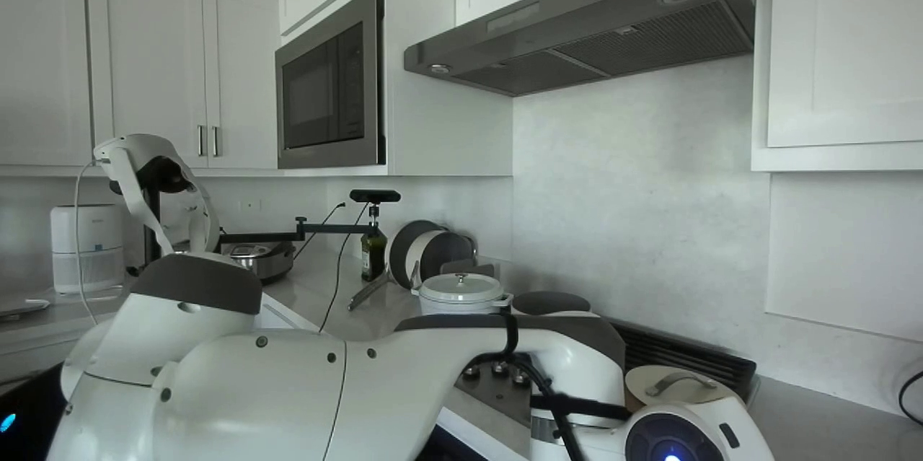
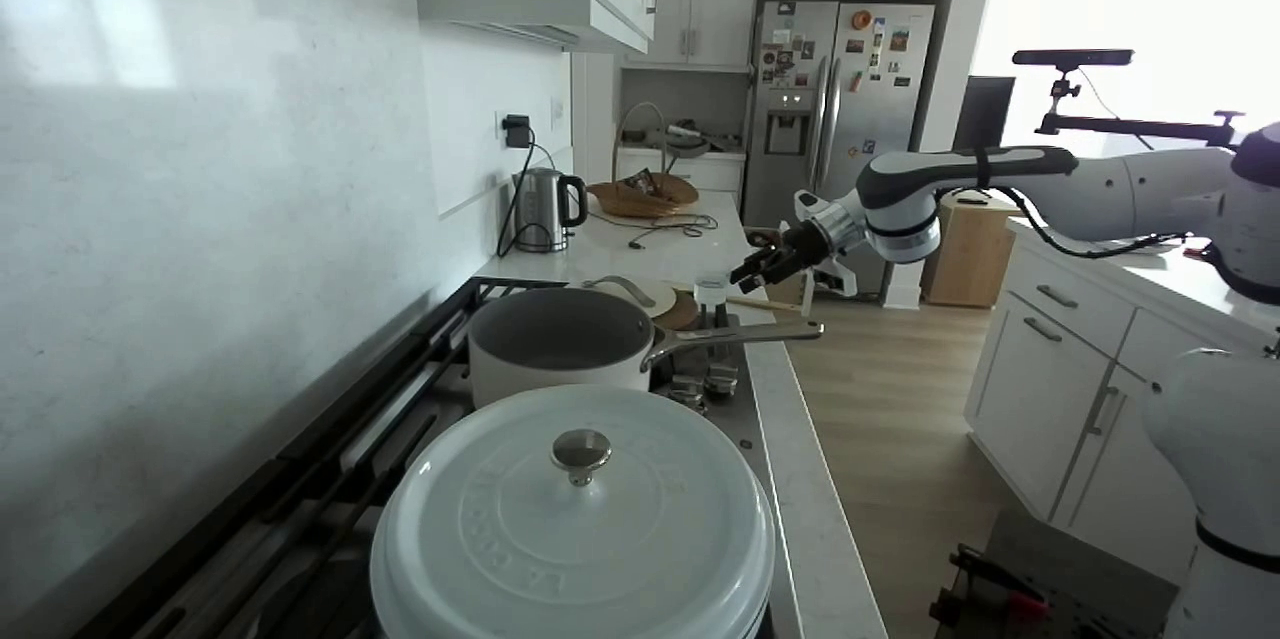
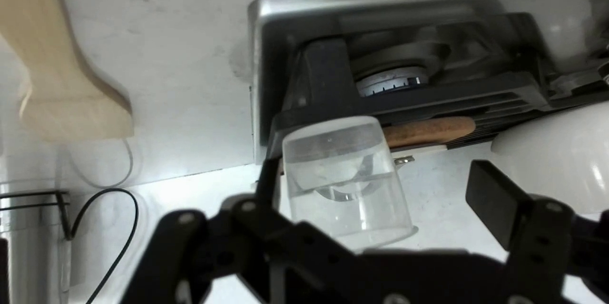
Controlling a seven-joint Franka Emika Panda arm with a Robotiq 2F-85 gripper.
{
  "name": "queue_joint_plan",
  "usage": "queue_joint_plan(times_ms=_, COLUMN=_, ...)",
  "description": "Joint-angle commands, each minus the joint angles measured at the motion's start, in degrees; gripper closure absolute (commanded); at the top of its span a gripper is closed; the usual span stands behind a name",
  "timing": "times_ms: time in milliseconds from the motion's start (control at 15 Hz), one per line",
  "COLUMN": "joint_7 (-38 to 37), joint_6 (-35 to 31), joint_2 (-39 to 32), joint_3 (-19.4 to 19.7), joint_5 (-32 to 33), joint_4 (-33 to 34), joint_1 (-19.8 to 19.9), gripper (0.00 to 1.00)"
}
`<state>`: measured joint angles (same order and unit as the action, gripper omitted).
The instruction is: Pour some water into the pot
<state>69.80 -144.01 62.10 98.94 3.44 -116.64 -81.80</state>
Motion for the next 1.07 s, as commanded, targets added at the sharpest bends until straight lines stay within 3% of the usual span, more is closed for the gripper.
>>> queue_joint_plan(times_ms=0, joint_7=-1.3, joint_6=0.2, joint_2=1.2, joint_3=-0.4, joint_5=2.0, joint_4=0.2, joint_1=0.2, gripper=0.00)
queue_joint_plan(times_ms=1000, joint_7=-1.3, joint_6=0.7, joint_2=2.8, joint_3=-0.3, joint_5=4.4, joint_4=2.6, joint_1=-2.7, gripper=0.00)
